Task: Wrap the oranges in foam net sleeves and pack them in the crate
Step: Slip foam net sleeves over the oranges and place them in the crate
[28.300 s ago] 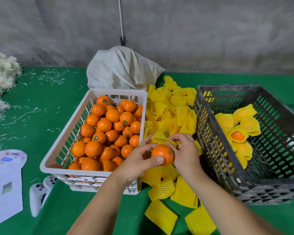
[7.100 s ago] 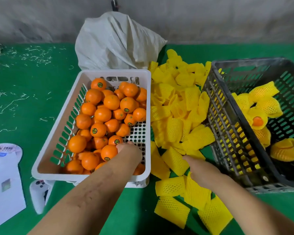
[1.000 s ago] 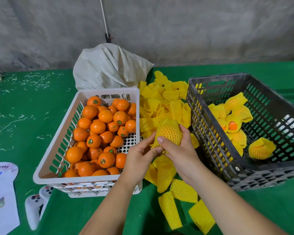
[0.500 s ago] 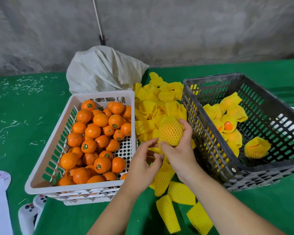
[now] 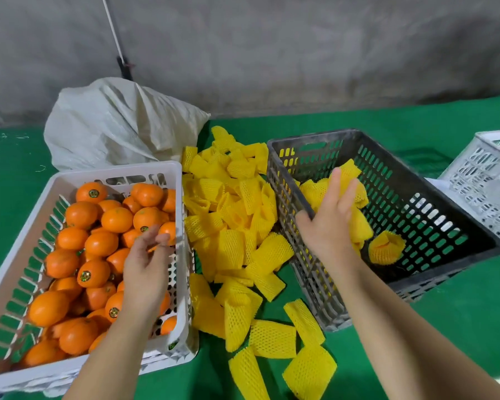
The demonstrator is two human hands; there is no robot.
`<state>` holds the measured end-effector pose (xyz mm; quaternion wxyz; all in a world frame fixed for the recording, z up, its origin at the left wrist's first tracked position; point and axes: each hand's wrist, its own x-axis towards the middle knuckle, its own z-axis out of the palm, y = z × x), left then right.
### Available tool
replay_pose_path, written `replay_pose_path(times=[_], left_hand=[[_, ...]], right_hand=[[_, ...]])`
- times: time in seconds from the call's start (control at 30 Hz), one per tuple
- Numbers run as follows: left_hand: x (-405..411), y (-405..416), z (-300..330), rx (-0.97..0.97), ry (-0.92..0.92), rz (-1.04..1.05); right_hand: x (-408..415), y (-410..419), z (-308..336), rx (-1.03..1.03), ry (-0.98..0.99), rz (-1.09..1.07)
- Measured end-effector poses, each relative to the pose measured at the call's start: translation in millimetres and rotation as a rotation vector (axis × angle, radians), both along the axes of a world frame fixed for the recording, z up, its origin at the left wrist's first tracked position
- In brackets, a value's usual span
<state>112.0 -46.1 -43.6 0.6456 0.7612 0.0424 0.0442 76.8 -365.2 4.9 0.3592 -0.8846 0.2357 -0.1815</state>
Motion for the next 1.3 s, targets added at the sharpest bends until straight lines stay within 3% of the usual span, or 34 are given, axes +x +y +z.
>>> replay_pose_path(times=[0.13, 0.23, 0.3, 0.37, 0.47, 0.53, 0.63, 0.7, 0.83, 1.0, 1.13, 1.2, 1.3], left_hand=[[45.5, 17.7, -20.6, 0.466, 0.121, -0.207], [65.4, 25.5, -46.9, 1.011, 0.176, -0.429], [65.3, 24.6, -67.0, 1.302, 0.336, -0.631], [59.7, 21.8, -85.4, 1.496, 0.532, -0.816], [56.1, 17.3, -95.5, 1.513, 0.678, -0.871], [50.8, 15.6, -93.5, 1.572, 0.721, -0.896], [38.0, 16.8, -83.9, 1.694, 0.652, -0.868], [35.1, 19.7, -80.9, 1.645, 0.658, -0.802], [41.5, 19.8, -83.0, 1.633, 0.655, -0.824], [54.9, 17.9, -81.3, 1.567, 0.692, -0.92], [55.1, 25.5, -63.2, 1.487, 0.663, -0.767], [54.3, 37.2, -49.6, 1.221, 0.622, -0.543], [39.6, 47.5, -19.4, 0.666, 0.339, -0.172]], right_hand=[[8.1, 9.7, -20.3, -0.605, 0.236, 0.172], [12.9, 9.6, -33.9, -0.853, 0.408, 0.217], [12.2, 20.5, -48.4, -0.957, 0.486, 0.335], [1.8, 42.3, -75.1, -0.777, 0.629, 0.583], [-21.1, 78.9, -114.1, -0.421, 0.877, 0.765], [-29.6, 98.1, -130.4, -0.376, 0.866, 0.809], [-31.5, 115.9, -141.2, -0.468, 0.706, 0.847], [-29.1, 118.8, -143.6, -0.453, 0.588, 0.809], [-24.7, 119.8, -136.3, -0.175, 0.404, 0.6], [-23.0, 120.1, -112.8, 0.304, 0.22, 0.356], [-27.8, 118.7, -91.4, 0.684, 0.079, 0.304], [-29.5, 117.3, -78.8, 0.713, 0.028, 0.352], [-29.2, 115.0, -62.1, 0.69, -0.004, 0.31]])
